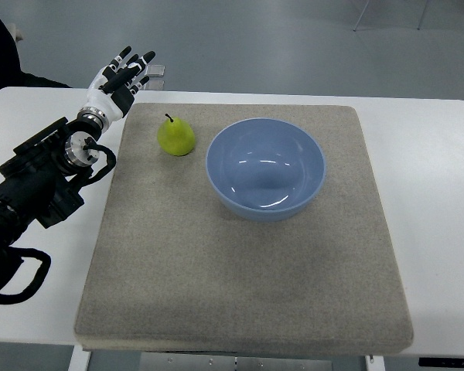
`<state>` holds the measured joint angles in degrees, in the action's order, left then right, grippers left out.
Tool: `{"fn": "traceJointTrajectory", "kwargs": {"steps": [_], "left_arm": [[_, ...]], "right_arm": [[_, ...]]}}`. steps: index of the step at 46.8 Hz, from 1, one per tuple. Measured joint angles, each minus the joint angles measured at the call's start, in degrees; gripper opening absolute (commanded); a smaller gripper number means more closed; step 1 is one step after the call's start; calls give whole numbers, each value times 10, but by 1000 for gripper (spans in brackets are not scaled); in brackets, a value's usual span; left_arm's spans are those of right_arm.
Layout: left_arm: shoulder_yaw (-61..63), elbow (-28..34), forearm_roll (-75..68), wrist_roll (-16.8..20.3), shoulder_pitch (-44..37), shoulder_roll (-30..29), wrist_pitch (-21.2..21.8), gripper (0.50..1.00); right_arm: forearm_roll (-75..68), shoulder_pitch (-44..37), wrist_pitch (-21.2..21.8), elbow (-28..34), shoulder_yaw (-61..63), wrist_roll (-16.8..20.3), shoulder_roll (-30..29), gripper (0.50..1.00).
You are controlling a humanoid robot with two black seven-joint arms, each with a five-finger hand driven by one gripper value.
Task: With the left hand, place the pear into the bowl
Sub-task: 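Move the left hand forward over the green pear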
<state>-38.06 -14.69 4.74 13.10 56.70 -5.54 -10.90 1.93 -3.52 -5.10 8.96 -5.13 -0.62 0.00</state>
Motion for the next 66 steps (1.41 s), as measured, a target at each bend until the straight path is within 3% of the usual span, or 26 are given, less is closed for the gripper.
{"fn": "traceJointTrajectory", "kwargs": {"steps": [13,41,55,66], "left_arm": [[-2,0,4,19,-2,0,0,992],[7,-2,-5,15,3,-3,-2,992],[89,-67,-26,13,22,-45,-3,992],[180,-91,-76,13,58,-96,-57,990]], "right_arm": [[0,0,0,0,0,0,0,924],[0,0,0,0,0,0,0,926],[0,0,0,0,0,0,0,924],[0,0,0,0,0,0,0,924]]}}
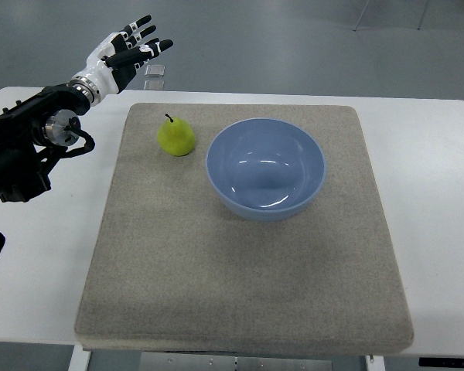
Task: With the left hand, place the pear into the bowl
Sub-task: 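Move the left hand forward over the green pear, then lower the left hand onto the pear and close fingers around it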
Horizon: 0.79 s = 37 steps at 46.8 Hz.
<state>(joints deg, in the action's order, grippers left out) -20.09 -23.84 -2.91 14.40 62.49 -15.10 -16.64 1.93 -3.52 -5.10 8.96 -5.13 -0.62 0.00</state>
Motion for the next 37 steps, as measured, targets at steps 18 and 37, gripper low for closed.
{"fn": "traceJointTrajectory", "kwargs": {"steps": [18,37], "left_arm": [[25,-13,-298,1,45,-60,-101,990],[25,-114,-541,1,82,-103,-114,984]], "right_arm": [[0,0,0,0,0,0,0,924],[0,0,0,0,0,0,0,924]]}}
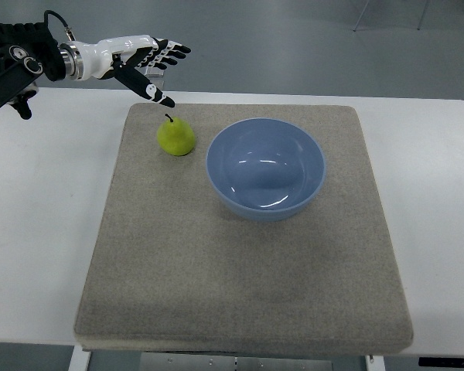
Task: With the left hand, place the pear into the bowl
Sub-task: 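Lower the left hand onto the pear and close fingers around it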
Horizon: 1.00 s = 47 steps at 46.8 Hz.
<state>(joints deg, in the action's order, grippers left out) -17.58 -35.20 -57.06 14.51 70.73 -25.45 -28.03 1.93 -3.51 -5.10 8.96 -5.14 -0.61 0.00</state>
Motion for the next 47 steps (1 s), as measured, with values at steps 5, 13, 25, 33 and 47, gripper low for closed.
{"fn": "traceJointTrajectory", "kwargs": {"steps": [5,13,25,33,47], "left_arm": [[0,-3,-62,1,1,2,1,979],[0,-18,-158,5,-2,5,5,977],[16,-56,-236,5,-8,10,41,975],[45,-55,-241,5,-8,20,52,975],[85,-55,-241,6,-8,34,93,975]], "right_arm": [[0,0,0,0,0,0,0,924],[0,0,0,0,0,0,0,924],[0,0,0,0,0,0,0,926],[0,0,0,0,0,0,0,924],[0,0,0,0,0,0,0,924]]}}
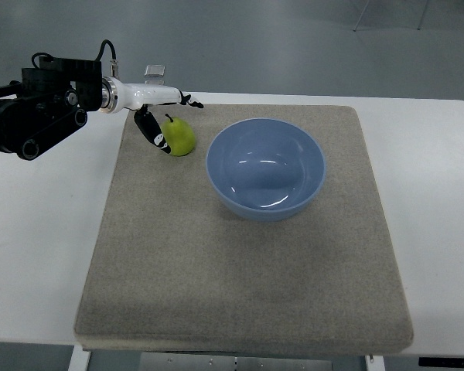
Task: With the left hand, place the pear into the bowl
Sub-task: 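Lower the left hand onto the pear and close fingers around it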
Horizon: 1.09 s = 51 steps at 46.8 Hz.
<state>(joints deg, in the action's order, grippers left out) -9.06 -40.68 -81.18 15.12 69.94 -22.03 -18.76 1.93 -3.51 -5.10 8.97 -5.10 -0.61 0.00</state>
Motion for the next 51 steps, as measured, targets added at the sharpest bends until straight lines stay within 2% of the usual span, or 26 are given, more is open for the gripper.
{"fn": "traceJointTrajectory", "kwargs": {"steps": [18,29,41,45,48,51], "left_arm": [[7,5,-4,0,-12,8,7,964],[8,7,-4,0,-21,8,8,934],[8,7,-4,0,-24,8,10,844],[8,7,-3,0,-24,8,17,769],[8,7,-2,0,-24,8,21,671],[8,7,-2,-1,-24,8,23,626]], "right_arm": [[0,0,0,0,0,0,0,924],[0,0,0,0,0,0,0,926],[0,0,0,0,0,0,0,924],[0,0,0,0,0,0,0,924],[0,0,0,0,0,0,0,924],[0,0,0,0,0,0,0,924]]}}
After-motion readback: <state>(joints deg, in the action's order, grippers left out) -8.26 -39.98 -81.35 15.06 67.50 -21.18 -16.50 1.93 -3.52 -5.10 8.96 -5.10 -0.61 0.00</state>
